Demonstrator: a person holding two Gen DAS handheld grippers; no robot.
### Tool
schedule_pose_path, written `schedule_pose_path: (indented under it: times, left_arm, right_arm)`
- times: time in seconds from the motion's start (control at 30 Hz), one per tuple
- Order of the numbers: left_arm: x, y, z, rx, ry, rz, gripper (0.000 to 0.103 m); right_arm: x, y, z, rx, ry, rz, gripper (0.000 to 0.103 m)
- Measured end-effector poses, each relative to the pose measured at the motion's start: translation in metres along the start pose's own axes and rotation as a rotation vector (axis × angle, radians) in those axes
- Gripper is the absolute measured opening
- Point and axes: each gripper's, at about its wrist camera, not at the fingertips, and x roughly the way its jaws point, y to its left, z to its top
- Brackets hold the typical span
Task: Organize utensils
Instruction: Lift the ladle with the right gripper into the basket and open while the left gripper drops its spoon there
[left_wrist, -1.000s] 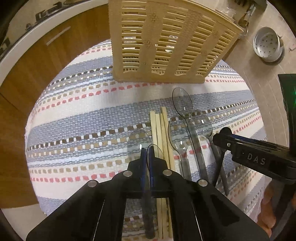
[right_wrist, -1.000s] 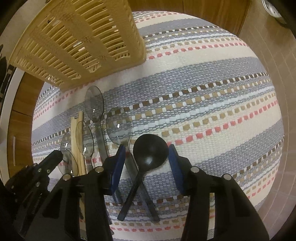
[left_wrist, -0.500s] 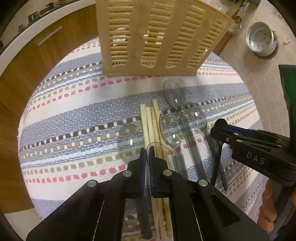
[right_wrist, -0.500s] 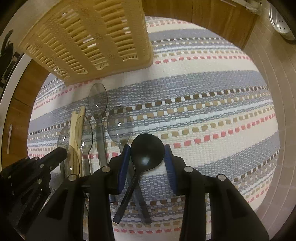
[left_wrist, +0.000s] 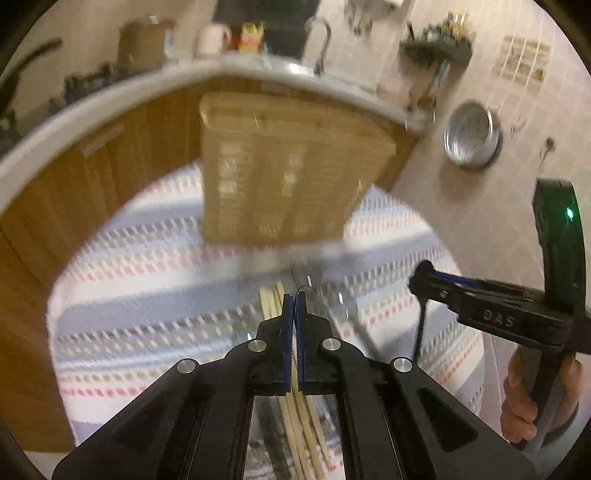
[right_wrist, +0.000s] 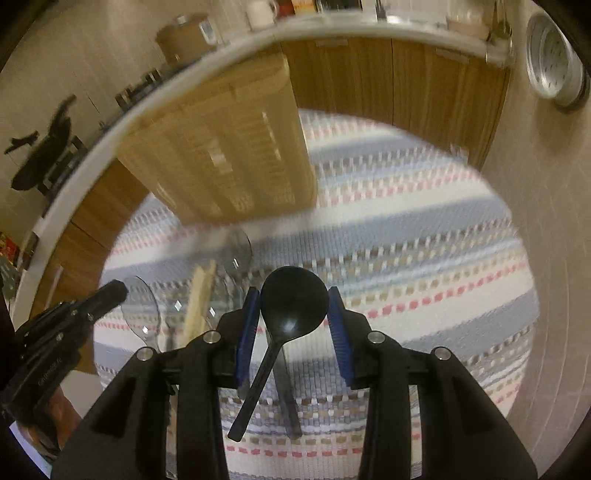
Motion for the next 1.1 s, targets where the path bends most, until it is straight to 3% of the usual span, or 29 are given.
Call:
schedule_pose_path:
  times: [0.2,0.37,0.47,0.6,0.77,0.93,1.1]
  left_arm:
    - [-0.071,0.003,0.047,0.006,-0.347,0.154,0.000]
    - [-0.100,0.015,0.093,-0.048,-0.538,0.259,0.000]
    - [-0.103,0.018,0.113,-0.059,-0.626,0.302,0.000]
    - [-0.089,0.018,0.132,-0.041,-0.688,0.376,0.000]
    - [-0.066,0.018,0.141,-0.027,-0.722,0.397,0.000]
    - [-0.029,0.015,0.131,0.027,-0.698,0.448,0.000]
    - [-0.010,0.016,0.119,0.061,-0.659,0.449,0.000]
  right_arm:
    - [-0.066,0.019,0.038,-0.055,-0.300,-0.036,0.034]
    - [-0.097,0.026,0.083,-0.047,-0.503,-0.071,0.034]
    - [-0.097,0.027,0.109,-0.018,-0.578,-0.091,0.034]
    - [-0.081,0.034,0.137,-0.005,-0.676,-0.168,0.034]
    - [-0.047,0.038,0.144,-0.040,-0.783,-0.291,0.034]
    - [-0.008,0.034,0.146,-0.084,-0.747,-0.326,0.034]
    - [0.011,0.027,0.141,-0.082,-0.699,-0.308,0.035]
